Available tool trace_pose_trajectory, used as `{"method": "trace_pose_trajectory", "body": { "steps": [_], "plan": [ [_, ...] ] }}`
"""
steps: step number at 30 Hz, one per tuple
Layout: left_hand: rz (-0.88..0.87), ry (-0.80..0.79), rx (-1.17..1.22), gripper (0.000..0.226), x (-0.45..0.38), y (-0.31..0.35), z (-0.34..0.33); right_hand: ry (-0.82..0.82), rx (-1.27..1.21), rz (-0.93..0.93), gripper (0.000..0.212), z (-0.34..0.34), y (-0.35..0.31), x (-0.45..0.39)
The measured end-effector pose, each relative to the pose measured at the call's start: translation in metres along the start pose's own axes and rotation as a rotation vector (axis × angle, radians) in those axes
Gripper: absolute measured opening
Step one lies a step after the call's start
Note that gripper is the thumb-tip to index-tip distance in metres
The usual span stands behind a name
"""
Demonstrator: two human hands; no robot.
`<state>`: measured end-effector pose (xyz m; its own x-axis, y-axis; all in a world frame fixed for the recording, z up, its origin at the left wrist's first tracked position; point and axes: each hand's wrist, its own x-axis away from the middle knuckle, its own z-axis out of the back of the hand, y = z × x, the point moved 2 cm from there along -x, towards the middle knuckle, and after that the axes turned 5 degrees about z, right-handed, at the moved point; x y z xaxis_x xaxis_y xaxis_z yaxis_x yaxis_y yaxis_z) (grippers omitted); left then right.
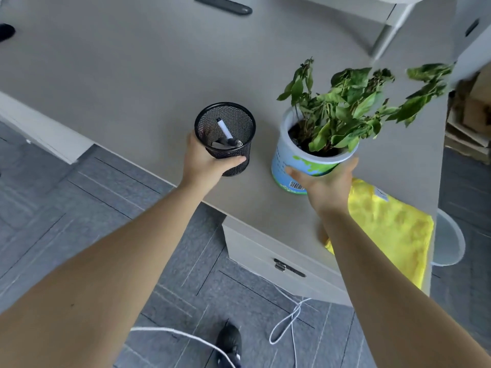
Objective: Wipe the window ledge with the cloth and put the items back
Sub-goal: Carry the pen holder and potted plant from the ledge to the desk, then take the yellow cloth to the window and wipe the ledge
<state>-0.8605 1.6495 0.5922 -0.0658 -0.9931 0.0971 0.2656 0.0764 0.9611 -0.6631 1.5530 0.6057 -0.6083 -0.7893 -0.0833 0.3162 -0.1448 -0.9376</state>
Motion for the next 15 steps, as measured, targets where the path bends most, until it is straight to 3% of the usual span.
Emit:
{"method": "trace_pose_trajectory", "body": {
  "steps": [5, 8, 11, 15],
  "plan": [
    [-0.054, -0.026, 0.0, 0.042, -0.001, 0.004, -0.002, -0.057, -0.007, 0.005, 0.087, -0.003, 0.004, -0.004],
    [-0.02, -0.059, 0.041, 0.062, 0.0, -0.003, -0.002, -0.085, -0.002, 0.012, 0.093, -0.001, -0.001, -0.003],
    [0.074, -0.014, 0.012, 0.064, 0.017, -0.004, -0.005, -0.144, 0.073, 0.066, 0.104, 0.009, -0.004, 0.003],
    [0.163, 0.217, -0.211, 0.058, 0.068, 0.015, -0.017, -0.149, 0.191, 0.001, 0.082, 0.048, -0.003, 0.025]
  ]
}}
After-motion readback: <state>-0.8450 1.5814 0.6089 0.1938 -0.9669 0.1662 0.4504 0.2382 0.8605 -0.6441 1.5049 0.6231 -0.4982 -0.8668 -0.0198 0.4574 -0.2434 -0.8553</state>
